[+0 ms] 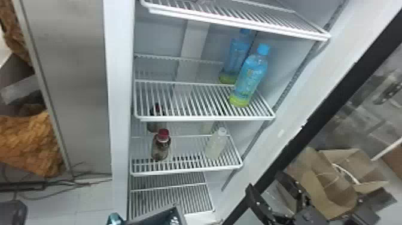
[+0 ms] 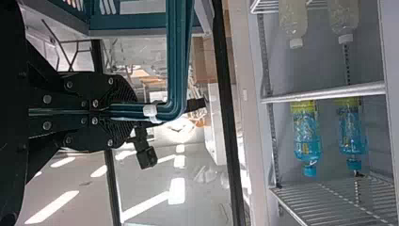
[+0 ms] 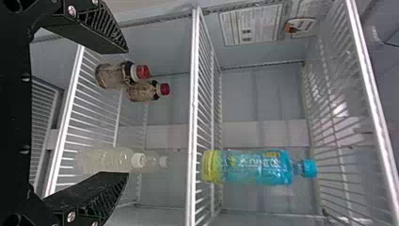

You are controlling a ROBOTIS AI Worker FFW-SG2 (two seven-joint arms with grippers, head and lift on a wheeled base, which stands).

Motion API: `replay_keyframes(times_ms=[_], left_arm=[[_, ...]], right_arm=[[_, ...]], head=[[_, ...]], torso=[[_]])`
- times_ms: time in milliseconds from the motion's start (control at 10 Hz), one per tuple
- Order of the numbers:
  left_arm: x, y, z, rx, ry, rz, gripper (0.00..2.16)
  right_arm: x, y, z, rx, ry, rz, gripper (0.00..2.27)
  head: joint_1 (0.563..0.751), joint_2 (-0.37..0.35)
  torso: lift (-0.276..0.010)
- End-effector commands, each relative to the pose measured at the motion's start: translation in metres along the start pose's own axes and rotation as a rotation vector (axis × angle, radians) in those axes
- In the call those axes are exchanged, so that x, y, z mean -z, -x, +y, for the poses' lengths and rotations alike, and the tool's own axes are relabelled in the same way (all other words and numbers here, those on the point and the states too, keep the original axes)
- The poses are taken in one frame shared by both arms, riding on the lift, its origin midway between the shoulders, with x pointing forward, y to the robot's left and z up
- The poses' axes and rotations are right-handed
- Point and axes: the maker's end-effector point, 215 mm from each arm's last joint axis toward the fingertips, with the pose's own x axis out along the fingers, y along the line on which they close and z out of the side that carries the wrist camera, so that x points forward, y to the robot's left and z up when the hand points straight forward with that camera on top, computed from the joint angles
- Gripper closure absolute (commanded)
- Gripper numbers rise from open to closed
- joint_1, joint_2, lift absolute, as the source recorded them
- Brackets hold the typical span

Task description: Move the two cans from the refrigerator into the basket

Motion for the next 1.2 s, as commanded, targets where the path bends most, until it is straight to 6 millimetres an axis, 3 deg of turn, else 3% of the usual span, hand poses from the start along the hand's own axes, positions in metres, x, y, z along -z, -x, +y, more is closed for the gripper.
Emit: replay_keyframes(times_ms=[0,500,1100], left_arm=[[0.002,0.000,0.001,-0.002,0.004,0.004,1.20],[0.002,0.001,0.002,-0.008,0.004,0.007,1.20],[-0.001,0.000,0.001,-0.012,-0.011,0.017,1.20]], right_arm=[[0.001,0.008,-0.001,0.012,-0.002,-0.028,0.12],[0.002,0.030,0.000,0.039,0.013,-0.059,0.12],[0.004,0.028,0.001,0.037,0.003,-0.065,0.12]], head=[[0.695,-0.350],[0.695,-0.350],[0.695,-0.350]], torso=[[-0.035],[-0.035],[-0.035]])
